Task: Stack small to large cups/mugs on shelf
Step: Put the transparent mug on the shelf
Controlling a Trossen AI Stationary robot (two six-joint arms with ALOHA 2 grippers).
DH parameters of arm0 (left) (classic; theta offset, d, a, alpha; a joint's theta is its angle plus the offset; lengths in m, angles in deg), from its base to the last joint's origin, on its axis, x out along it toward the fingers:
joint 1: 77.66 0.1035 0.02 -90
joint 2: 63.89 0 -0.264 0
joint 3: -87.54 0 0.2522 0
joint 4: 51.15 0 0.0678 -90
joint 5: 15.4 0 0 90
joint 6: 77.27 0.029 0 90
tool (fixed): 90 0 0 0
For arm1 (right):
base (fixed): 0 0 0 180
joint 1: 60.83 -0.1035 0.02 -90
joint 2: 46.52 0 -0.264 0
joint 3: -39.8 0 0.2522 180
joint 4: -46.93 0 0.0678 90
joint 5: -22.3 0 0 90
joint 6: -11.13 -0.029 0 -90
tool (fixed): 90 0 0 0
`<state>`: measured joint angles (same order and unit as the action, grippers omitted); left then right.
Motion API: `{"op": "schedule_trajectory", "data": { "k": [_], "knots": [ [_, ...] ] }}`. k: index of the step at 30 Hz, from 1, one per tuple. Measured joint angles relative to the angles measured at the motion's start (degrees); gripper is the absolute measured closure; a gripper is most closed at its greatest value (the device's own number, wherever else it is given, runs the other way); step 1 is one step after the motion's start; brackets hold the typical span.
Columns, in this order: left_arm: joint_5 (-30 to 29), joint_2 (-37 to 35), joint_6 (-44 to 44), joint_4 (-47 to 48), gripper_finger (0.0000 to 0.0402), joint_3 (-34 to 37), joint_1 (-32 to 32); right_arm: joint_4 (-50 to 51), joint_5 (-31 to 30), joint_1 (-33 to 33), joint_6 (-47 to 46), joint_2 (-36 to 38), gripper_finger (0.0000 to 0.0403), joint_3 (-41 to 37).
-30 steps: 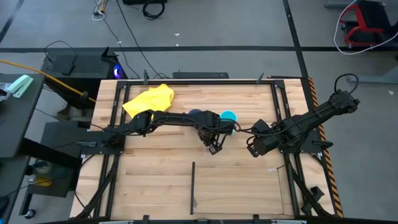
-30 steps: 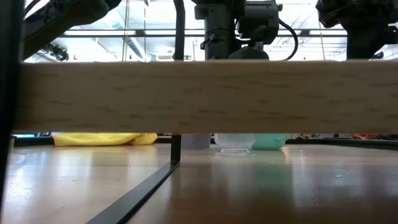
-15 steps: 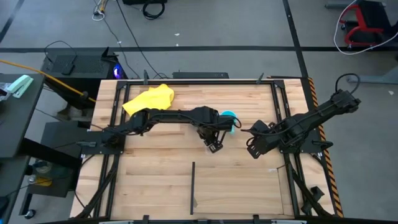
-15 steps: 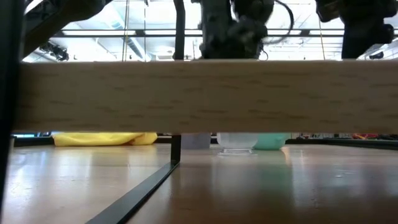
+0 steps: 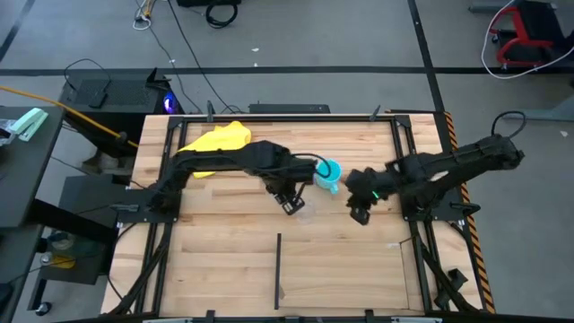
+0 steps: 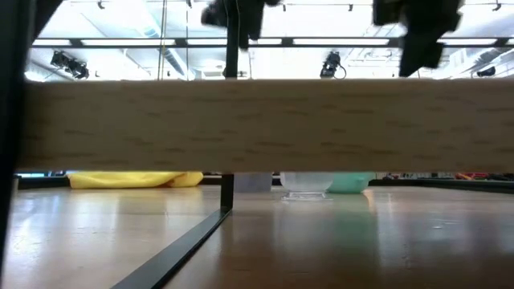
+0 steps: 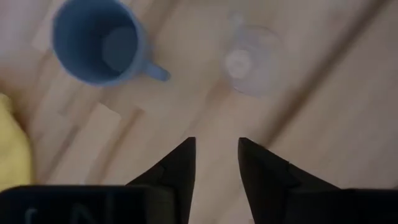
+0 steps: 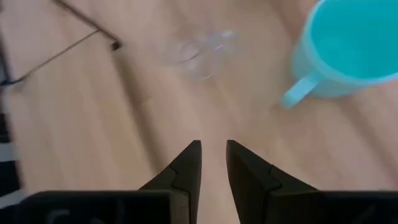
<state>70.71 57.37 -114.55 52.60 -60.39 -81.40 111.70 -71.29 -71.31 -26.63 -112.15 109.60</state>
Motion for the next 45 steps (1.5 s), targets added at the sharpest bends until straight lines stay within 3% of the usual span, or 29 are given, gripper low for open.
{"op": "schedule_trajectory", "data": {
  "k": [9,15,19,45],
  "knots": [
    [-2.72,-3.08,-7.10,0.02,0.0287,0.00,-8.05,-0.42,3.48,11.66,22.76,-10.72,0.0320,10.74],
    [-2.78,-3.01,-13.84,0.10,0.0285,0.49,-13.90,5.12,6.88,12.99,33.77,-22.99,0.0320,20.35],
    [-4.12,-2.97,-16.68,0.04,0.0290,0.57,-17.79,6.10,7.28,12.52,40.48,-28.38,0.0319,22.69],
    [-12.91,-4.06,-45.14,0.03,0.0344,0.55,-35.62,3.80,8.15,10.20,52.83,-42.57,0.0312,31.57]
  ]
}}
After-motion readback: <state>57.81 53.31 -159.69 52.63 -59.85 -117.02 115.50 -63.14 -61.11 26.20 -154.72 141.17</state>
